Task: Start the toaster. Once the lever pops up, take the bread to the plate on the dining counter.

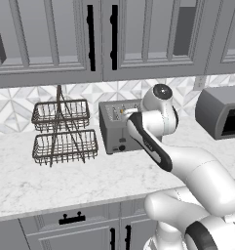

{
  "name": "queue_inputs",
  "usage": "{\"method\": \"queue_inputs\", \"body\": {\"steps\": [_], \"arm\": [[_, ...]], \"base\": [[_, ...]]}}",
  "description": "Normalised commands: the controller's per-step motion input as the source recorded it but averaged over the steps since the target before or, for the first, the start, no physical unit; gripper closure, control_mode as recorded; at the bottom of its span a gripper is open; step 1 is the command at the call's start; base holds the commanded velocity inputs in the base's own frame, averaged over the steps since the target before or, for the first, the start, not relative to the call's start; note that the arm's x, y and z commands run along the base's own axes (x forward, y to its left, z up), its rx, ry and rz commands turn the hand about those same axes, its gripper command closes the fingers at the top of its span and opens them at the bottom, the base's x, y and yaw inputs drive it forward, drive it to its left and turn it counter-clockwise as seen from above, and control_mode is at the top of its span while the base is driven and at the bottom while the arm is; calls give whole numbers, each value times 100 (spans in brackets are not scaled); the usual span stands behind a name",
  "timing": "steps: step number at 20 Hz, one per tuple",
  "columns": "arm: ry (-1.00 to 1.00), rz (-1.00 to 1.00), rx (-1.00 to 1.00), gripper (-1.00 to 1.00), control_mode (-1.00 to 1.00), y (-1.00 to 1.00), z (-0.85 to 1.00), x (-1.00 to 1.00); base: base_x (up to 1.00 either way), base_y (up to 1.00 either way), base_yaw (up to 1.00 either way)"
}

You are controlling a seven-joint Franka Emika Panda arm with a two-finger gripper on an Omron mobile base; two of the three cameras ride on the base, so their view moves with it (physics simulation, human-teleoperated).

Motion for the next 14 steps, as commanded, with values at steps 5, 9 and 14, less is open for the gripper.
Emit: {"method": "queue_inputs", "body": {"steps": [5, 9, 14], "arm": [[0, 0, 0, -100, -100, 0, 0, 0], [0, 0, 0, -100, -100, 0, 0, 0], [0, 0, 0, -100, -100, 0, 0, 0]], "base": [[0, 0, 0], [0, 0, 0], [0, 0, 0]]}}
